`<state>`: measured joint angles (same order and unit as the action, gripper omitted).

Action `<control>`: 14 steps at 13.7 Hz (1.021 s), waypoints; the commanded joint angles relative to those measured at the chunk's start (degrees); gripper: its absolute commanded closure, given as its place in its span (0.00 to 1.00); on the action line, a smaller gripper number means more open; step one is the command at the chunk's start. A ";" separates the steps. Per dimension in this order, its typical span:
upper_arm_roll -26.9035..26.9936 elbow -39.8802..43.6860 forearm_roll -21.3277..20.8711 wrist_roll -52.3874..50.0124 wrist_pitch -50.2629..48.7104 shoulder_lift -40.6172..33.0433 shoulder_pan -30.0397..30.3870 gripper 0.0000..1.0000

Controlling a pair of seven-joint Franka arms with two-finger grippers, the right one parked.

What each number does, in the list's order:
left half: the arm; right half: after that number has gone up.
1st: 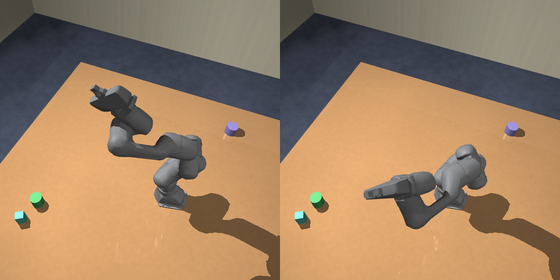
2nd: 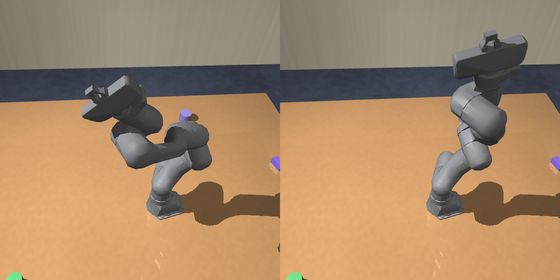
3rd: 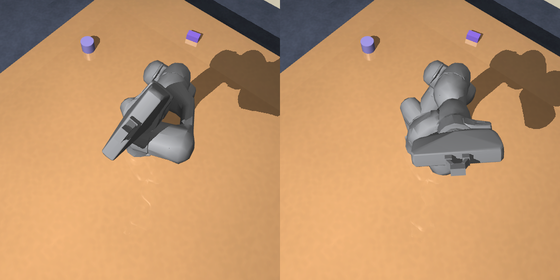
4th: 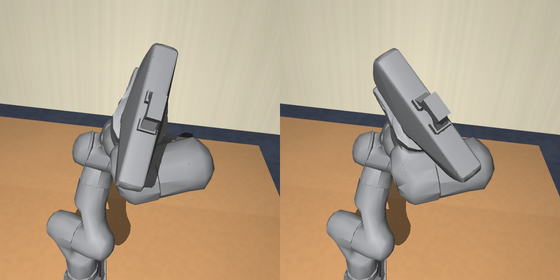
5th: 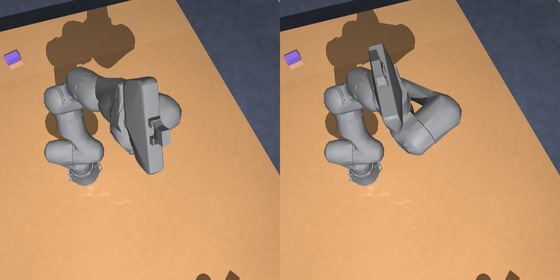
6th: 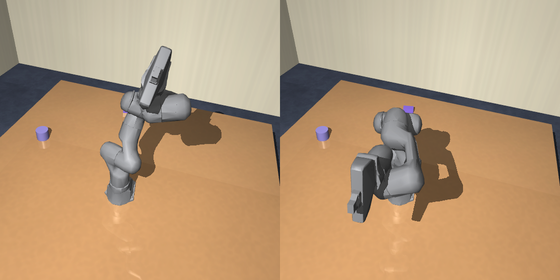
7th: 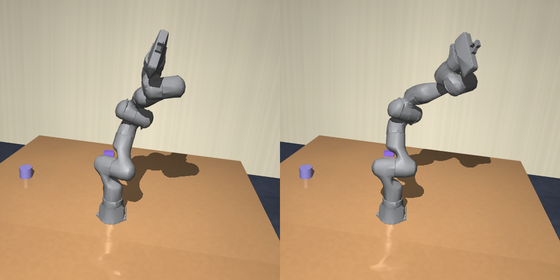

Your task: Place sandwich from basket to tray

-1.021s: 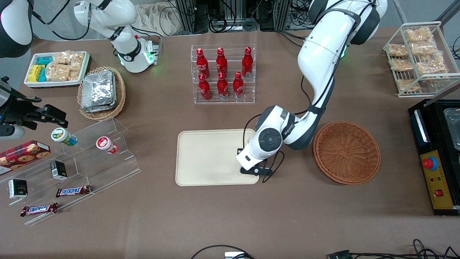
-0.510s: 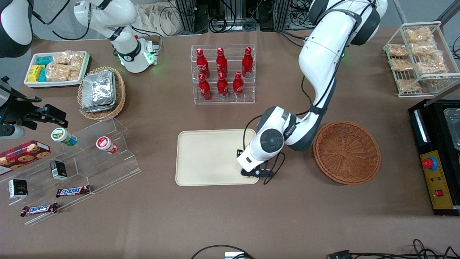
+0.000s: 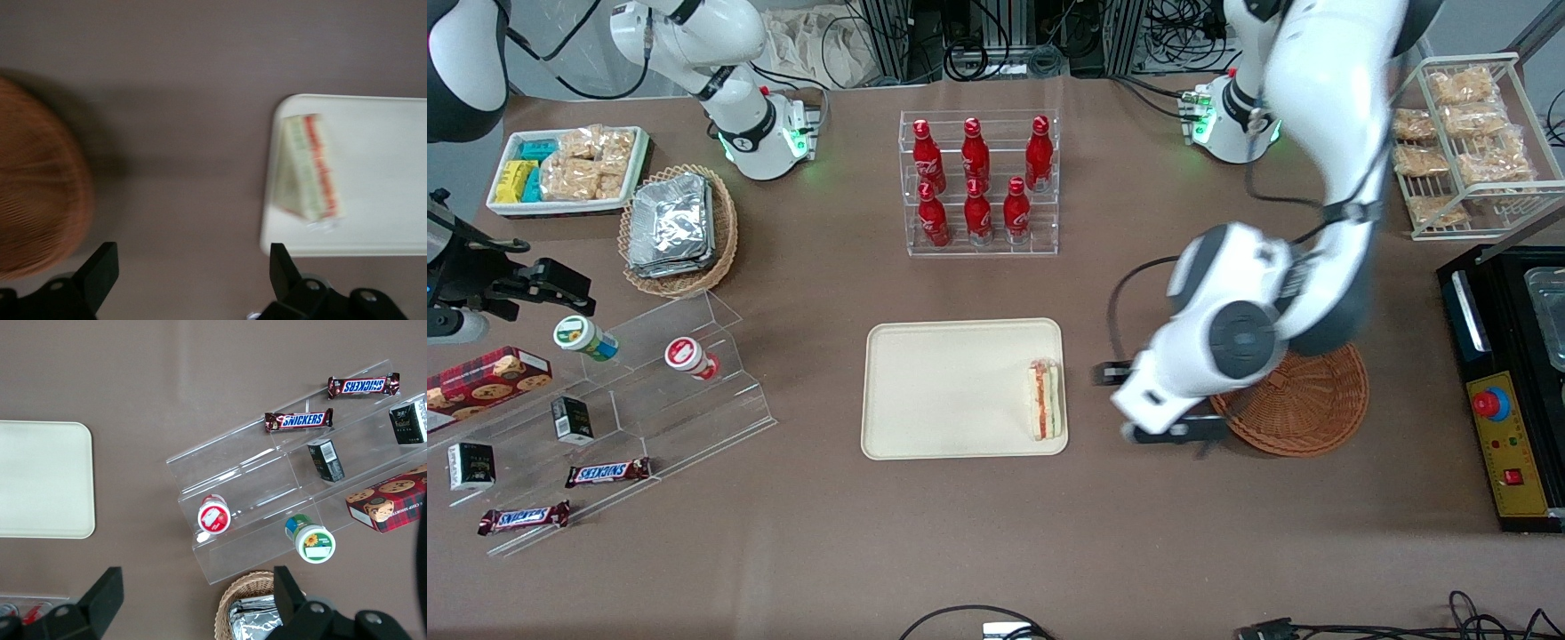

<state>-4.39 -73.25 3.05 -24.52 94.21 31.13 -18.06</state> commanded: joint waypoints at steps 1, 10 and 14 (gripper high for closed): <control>-0.71 -2.34 -6.28 7.42 -10.23 -8.69 5.20 0.00; -0.71 -13.04 -5.69 22.41 -16.88 -25.66 18.76 0.00; -0.71 -21.14 -5.77 22.23 -11.16 -30.85 19.02 0.00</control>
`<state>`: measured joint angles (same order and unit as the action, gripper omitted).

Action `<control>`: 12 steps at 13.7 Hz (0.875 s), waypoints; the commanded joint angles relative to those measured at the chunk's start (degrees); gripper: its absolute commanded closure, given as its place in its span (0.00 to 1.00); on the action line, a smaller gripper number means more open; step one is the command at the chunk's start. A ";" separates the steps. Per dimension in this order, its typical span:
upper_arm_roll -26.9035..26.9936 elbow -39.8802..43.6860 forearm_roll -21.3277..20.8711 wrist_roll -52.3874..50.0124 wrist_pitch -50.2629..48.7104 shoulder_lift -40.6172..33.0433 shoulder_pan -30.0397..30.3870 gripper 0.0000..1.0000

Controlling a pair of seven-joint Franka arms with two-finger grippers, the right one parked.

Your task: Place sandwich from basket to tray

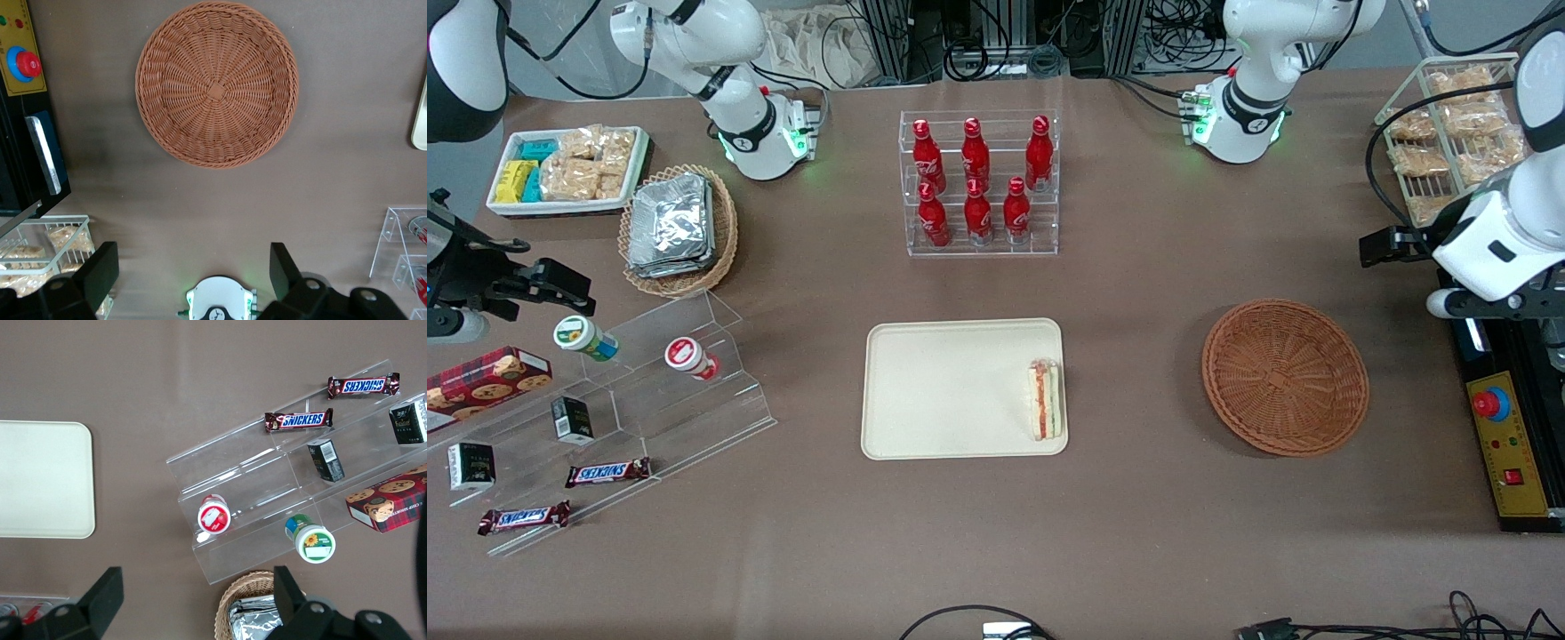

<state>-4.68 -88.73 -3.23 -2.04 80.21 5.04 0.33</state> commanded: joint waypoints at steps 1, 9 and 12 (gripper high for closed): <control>-0.50 -5.75 0.34 -0.25 2.84 -4.86 0.64 0.00; -5.95 -5.32 0.68 -3.32 2.58 -5.56 7.23 0.00; -5.95 -5.32 0.68 -3.50 2.58 -5.21 7.14 0.00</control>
